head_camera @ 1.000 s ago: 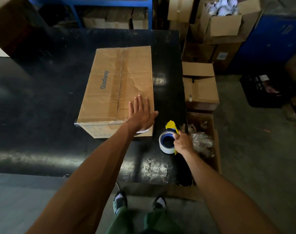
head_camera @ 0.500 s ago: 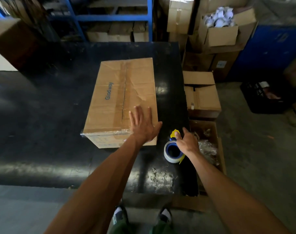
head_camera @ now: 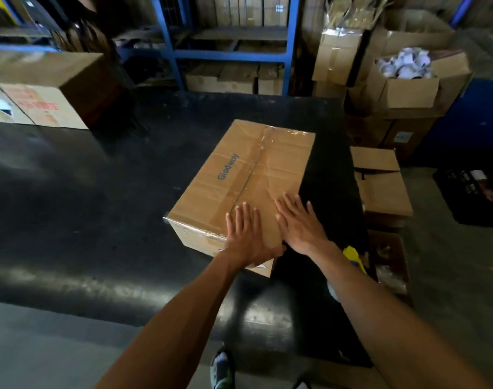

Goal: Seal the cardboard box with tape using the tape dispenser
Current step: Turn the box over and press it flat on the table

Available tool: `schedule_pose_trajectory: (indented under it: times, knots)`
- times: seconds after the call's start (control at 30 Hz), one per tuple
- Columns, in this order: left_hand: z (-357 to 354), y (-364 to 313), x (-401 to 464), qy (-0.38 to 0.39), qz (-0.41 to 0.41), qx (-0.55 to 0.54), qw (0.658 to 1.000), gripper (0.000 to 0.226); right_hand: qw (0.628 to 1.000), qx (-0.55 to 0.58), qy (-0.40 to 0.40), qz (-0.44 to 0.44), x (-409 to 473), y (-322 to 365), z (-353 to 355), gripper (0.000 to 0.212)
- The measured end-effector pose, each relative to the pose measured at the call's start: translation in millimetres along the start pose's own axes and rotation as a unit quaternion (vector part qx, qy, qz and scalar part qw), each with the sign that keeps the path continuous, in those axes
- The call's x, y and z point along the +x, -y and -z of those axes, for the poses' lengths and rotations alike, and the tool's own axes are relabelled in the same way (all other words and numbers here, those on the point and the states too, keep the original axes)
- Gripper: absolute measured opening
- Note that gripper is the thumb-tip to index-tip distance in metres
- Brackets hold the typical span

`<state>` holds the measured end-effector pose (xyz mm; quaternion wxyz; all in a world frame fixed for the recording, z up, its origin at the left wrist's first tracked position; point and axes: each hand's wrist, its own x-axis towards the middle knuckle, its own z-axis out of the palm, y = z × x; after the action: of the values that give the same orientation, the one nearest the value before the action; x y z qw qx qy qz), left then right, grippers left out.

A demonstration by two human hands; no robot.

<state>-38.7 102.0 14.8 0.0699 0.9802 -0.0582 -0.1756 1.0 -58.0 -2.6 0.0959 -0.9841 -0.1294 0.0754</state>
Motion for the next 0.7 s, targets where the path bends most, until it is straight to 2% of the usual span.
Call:
schedule_pose_trajectory:
  times: [0.13,0.27,0.37,0.47,0.7]
  knots:
    - [14,53,7,0.042,-0.055,0.05,0.996,0.14,0.999,-0.004,-0.035,-0.005,4,35,-8,0.056]
    - [39,109,17,0.112,-0.102,0.123,0.981,0.133,0.999,0.012,-0.041,0.032,19,49,4,0.049]
    - [63,148,18,0.156,-0.149,0.164,0.963,0.136,0.999,0.009,0.003,-0.043,37,48,14,0.057]
    - [78,181,22,0.161,-0.178,0.181,0.954,0.141,0.996,-0.004,0.052,-0.066,38,54,11,0.068]
    - [91,211,40,0.16,-0.165,0.19,0.954,0.139,0.995,-0.008,0.003,-0.099,22,98,-3,0.066]
